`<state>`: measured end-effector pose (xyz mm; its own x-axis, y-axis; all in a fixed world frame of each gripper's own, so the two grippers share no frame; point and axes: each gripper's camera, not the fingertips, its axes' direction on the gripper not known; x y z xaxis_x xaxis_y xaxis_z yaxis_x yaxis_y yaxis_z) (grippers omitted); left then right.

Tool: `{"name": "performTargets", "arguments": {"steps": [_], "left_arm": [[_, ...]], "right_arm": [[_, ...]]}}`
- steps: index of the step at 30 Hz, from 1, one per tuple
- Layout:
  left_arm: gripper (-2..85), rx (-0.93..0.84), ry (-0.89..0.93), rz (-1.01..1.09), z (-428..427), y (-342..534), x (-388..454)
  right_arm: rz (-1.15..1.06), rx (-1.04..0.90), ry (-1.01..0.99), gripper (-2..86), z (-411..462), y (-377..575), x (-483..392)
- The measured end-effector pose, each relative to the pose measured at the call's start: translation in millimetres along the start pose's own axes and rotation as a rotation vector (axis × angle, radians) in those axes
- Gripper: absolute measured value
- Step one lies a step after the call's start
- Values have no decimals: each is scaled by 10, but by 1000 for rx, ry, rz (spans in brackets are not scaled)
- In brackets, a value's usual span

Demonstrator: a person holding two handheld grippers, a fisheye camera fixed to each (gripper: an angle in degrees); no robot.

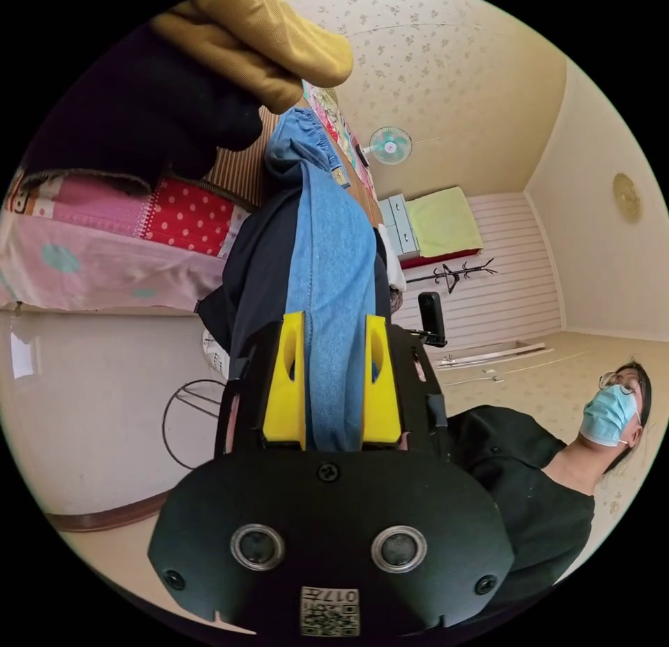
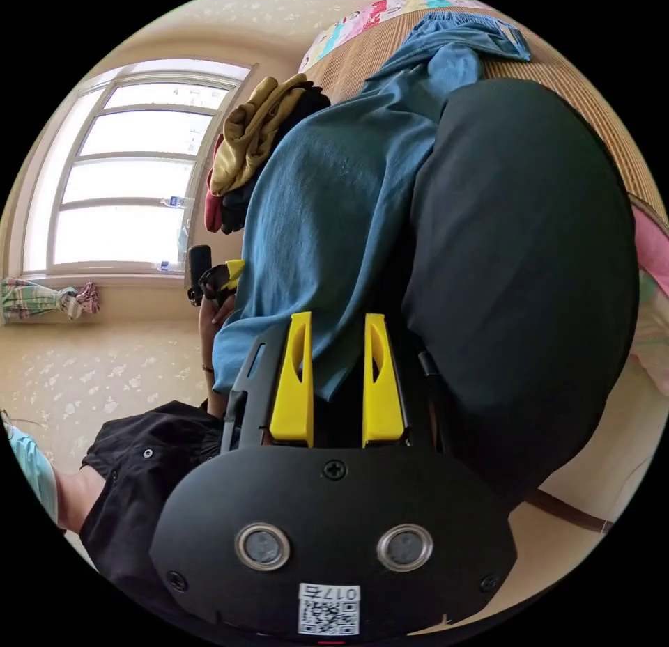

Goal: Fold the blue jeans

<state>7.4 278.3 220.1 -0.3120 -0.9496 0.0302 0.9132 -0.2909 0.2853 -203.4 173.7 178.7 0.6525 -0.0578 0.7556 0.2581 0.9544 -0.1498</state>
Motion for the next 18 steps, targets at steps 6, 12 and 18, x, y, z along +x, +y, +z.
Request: {"name": "performTargets", "arguments": {"steps": [6, 12, 18], "left_arm": [[41, -93, 60, 20, -1, 191, 103], [7, -139, 322, 169, -44, 284, 640], [-1, -351, 314, 308, 465, 649, 1441]], "right_arm": [[-135, 26, -234, 41, -289, -23, 88], [-359, 241, -403, 28, -1469, 438, -67], [-533, 251, -244, 27, -2144, 1023, -725]]}}
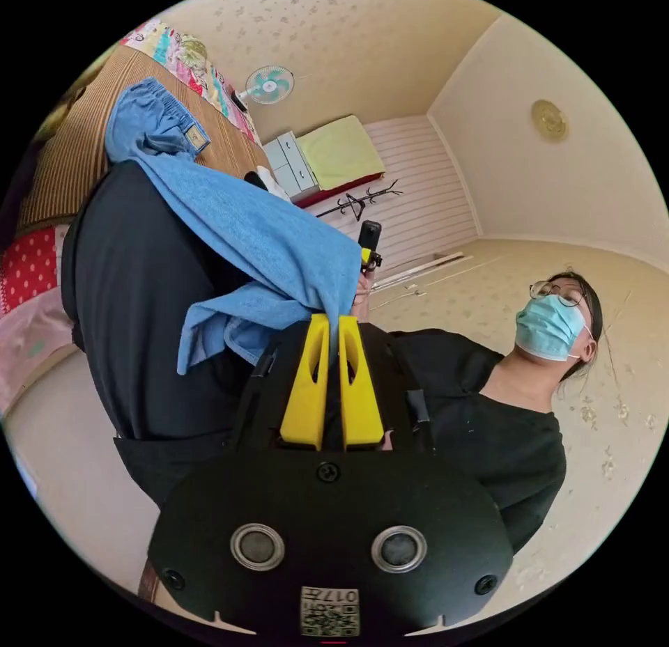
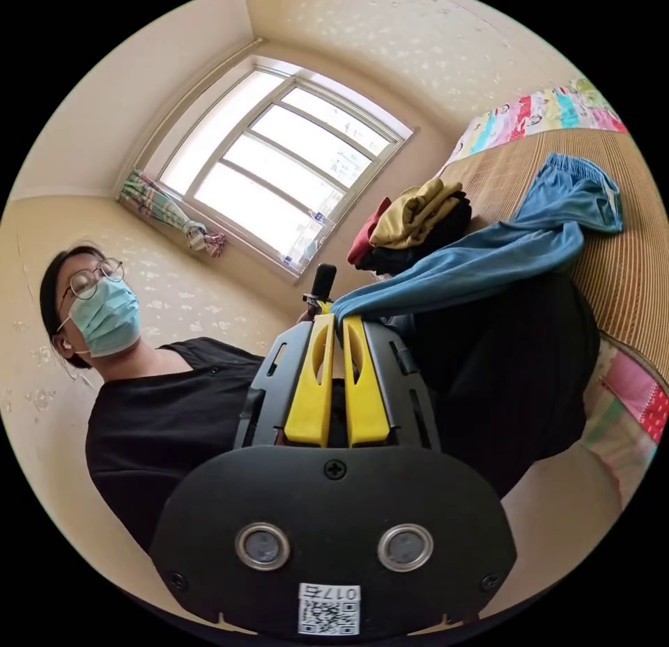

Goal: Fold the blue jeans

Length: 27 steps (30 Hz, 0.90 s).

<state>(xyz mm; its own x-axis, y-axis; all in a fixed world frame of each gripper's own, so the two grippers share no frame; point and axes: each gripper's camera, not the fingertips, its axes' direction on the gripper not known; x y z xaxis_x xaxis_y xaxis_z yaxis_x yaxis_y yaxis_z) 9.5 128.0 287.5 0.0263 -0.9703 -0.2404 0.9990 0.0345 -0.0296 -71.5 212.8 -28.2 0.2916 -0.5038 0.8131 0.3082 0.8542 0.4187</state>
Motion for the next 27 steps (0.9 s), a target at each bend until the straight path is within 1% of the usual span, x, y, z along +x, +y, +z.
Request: {"name": "performTargets", "arguments": {"steps": [1, 3, 4, 5, 6, 7, 8, 10, 11, 13, 15, 17, 19, 22, 24, 26, 27], "left_arm": [[0, -55, -10, -20, 161, 56, -11], [2, -152, -33, -78, 396, 181, -147], [6, -211, -42, -118, 528, 283, -291], [13, -245, -32, -161, 615, 401, -474], [17, -249, -20, -189, 634, 463, -579], [29, -227, 3, -244, 614, 583, -778], [43, -176, 5, -286, 532, 681, -934], [51, -86, -41, -318, 362, 763, -1066], [52, -32, -104, -313, 252, 746, -1072], [64, 42, -207, -280, 144, 626, -1003], [88, 92, -281, -228, 149, 397, -939], [120, 139, -330, -163, 297, 16, -987], [125, 142, -332, -149, 489, -275, -1151], [125, 64, -351, -220, 831, -586, -1493], [115, 70, -358, -228, 982, -601, -1568], [95, 35, -398, -237, 1262, -578, -1678], [85, 21, -408, -241, 1343, -573, -1720]], "right_arm": [[-8, -23, 19, 27, 0, 15, -66], [4, -183, 111, 26, 164, 119, -175], [11, -228, 131, 27, 233, 161, -162], [23, -319, 162, 27, 392, 268, -89], [68, -410, 173, 28, 557, 392, 66], [103, -448, 171, 28, 626, 454, 165], [184, -495, 162, 28, 716, 562, 379], [287, -471, 147, 28, 706, 667, 648], [328, -420, 131, 29, 627, 681, 758], [344, -327, 118, 33, 455, 614, 812], [343, -194, 182, 50, 213, 412, 821], [342, -118, 267, 78, 128, 217, 858], [368, -86, 322, 93, 158, 32, 969], [421, -126, 368, 104, 414, -215, 1211], [441, -144, 377, 109, 635, -303, 1320], [435, -101, 407, 101, 635, -320, 1286], [424, -70, 377, 96, 620, -324, 1282]]}}
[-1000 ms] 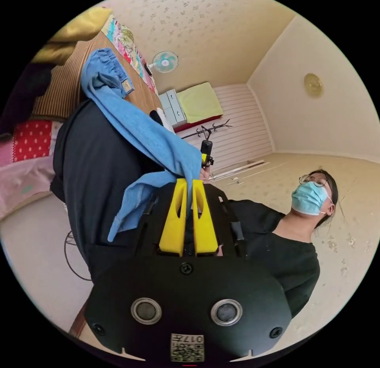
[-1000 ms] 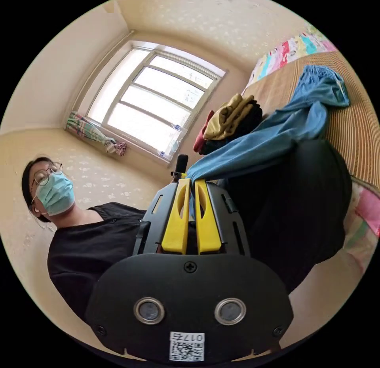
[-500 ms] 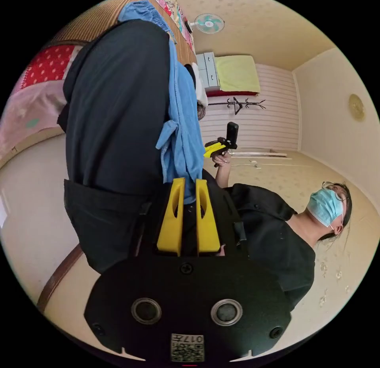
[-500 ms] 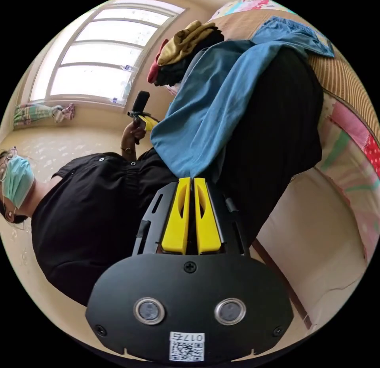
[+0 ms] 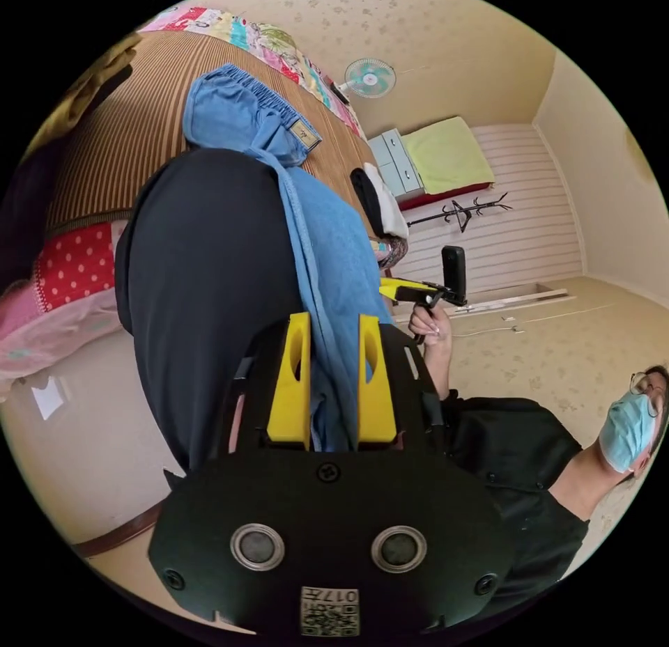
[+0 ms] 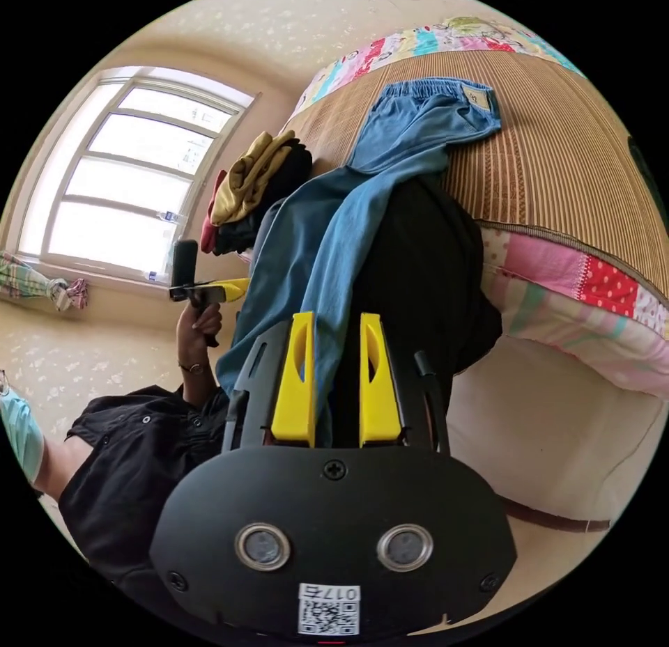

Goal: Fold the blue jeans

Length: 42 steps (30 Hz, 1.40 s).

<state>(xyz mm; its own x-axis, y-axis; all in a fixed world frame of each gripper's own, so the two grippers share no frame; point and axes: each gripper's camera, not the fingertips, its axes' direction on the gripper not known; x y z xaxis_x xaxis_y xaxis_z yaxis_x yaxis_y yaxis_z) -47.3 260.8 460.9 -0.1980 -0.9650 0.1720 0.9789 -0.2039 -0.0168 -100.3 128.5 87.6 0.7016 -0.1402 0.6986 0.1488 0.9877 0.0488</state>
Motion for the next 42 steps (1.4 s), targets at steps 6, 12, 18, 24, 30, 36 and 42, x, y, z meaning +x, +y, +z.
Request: {"name": "performTargets", "arguments": {"steps": [6, 12, 18, 24, 30, 36, 42], "left_arm": [[24, 45, 99, 28, 368, -35, -175], [-4, 205, 210, 285, -416, 467, 103], [7, -3, 126, 150, 74, 835, -388], [122, 161, 250, 21, 251, 996, -1046], [142, 154, 130, 41, 529, 559, -995], [103, 44, 210, 29, 1197, 191, -1025], [12, 82, 247, 100, 1561, 262, -843]], "right_arm": [[3, -12, -70, 44, 257, -135, 58], [-119, 219, -346, 27, -577, 260, 172], [-154, 78, -265, 31, -370, 552, 154], [-33, 114, -381, 95, -228, 479, 560], [-36, 20, -413, 129, -38, 63, 526], [-21, -50, -467, 101, 321, -229, 389], [-78, -18, -544, 22, 242, -238, 293]]}}
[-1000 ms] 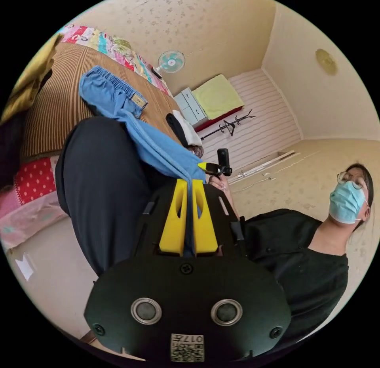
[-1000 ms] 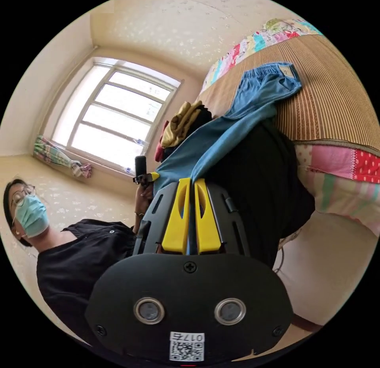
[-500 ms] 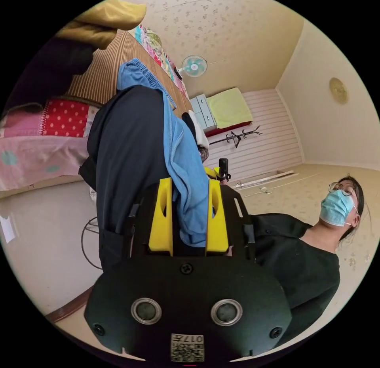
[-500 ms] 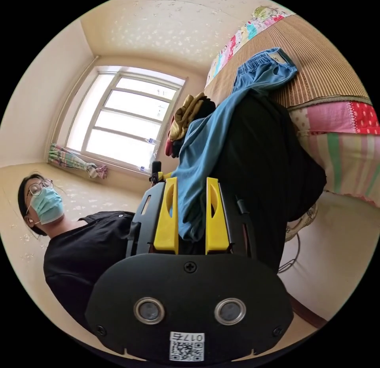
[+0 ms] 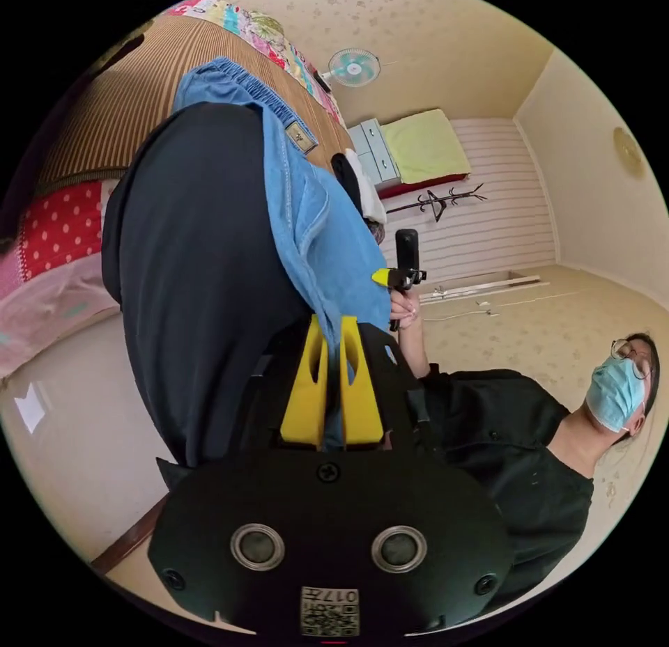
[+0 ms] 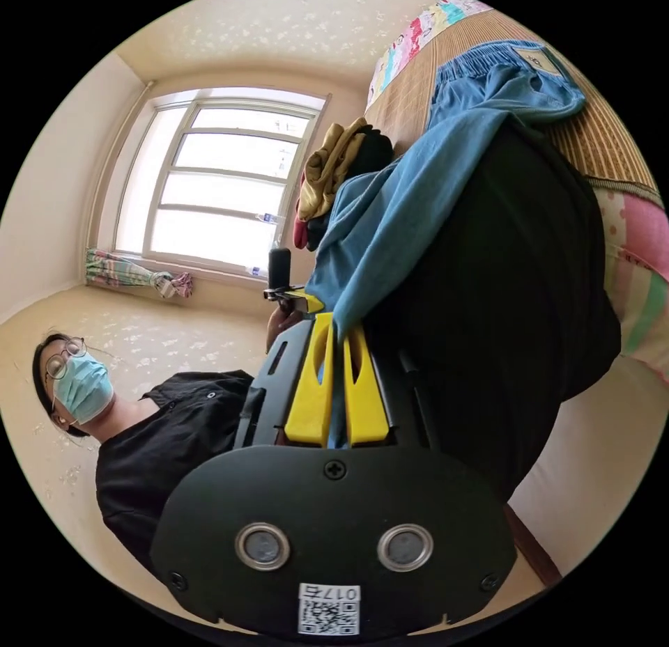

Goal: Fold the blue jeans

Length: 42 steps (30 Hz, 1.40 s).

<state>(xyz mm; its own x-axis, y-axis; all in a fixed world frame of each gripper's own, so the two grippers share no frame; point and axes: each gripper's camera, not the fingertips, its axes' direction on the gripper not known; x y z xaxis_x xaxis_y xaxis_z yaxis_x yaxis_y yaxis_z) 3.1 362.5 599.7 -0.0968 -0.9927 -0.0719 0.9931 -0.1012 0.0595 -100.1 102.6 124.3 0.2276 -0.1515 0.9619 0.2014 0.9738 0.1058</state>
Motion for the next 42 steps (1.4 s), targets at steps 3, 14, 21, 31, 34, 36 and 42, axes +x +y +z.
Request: {"name": "performTargets", "arguments": {"steps": [3, 14, 21, 31, 34, 36, 42], "left_arm": [[11, 130, 207, 153, -270, -51, 255], [3, 156, 398, 326, -73, -1331, 1057], [-7, 258, 186, 817, -408, -992, 3608], [-7, 431, 89, 1105, -377, -225, 6236], [-7, 467, 92, 1063, -325, -175, 6323], [-7, 474, 112, 1057, -275, -160, 6292], [-7, 542, -62, 999, -79, -281, 6202]], "right_arm": [[-90, 94, -127, 10, -325, -53, -280], [-435, 99, 67, 1, -748, -866, -2084], [-743, 158, 54, -1, -906, -553, -3817], [-1032, 287, 254, -1, -855, 44, -6095], [-1041, 278, 250, -1, -778, 45, -6368], [-996, 263, 231, -1, -704, -22, -6421], [-902, 256, 297, -1, -473, -370, -6299]]}}
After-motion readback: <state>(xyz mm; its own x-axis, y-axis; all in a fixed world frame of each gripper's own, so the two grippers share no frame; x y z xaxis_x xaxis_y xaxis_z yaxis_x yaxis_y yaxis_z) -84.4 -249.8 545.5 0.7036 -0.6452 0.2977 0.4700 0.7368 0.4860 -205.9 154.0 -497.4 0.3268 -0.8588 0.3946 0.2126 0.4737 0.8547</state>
